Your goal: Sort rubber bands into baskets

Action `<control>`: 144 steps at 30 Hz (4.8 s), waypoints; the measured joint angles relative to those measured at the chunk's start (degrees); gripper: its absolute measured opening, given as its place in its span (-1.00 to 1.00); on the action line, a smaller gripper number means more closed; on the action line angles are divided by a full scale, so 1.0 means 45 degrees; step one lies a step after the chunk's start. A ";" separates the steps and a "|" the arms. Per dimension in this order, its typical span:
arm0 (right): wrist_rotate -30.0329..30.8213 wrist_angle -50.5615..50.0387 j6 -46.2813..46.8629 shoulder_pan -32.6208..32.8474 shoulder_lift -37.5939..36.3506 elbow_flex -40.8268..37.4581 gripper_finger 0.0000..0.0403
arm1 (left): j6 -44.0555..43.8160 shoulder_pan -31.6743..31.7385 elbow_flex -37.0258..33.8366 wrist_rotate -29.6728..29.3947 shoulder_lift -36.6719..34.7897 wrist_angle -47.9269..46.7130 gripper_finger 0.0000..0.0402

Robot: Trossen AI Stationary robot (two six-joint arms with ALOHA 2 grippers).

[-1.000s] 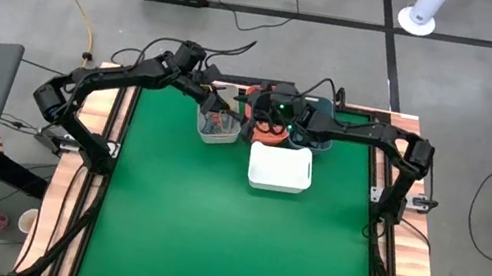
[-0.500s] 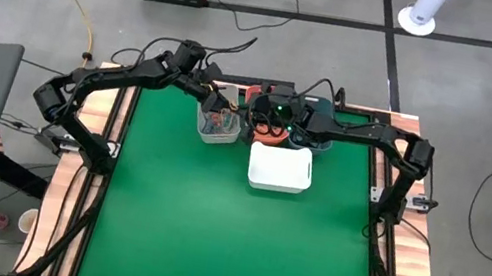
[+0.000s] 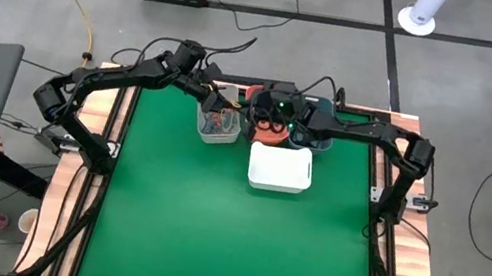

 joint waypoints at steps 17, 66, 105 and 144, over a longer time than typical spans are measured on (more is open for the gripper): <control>0.0056 0.1512 -0.1096 0.0247 0.0000 0.0000 -0.17 | 0.0097 0.0000 0.0000 0.0331 -0.0010 -0.0321 -1.00; 0.1258 -0.4132 0.0966 -0.1745 -0.1361 0.0000 -0.89 | 0.1676 0.0228 0.0000 -0.2823 -0.0010 -0.3691 0.00; -0.0105 -0.8869 0.2474 -0.1759 -0.2914 0.1768 0.39 | 0.6887 -0.0756 0.3798 -0.6773 0.4843 -0.4693 -0.28; 0.0000 -0.9369 0.2570 -0.1798 -0.3866 0.1768 0.39 | 0.8743 -0.0918 0.3721 -0.7705 0.5169 -0.8662 -0.28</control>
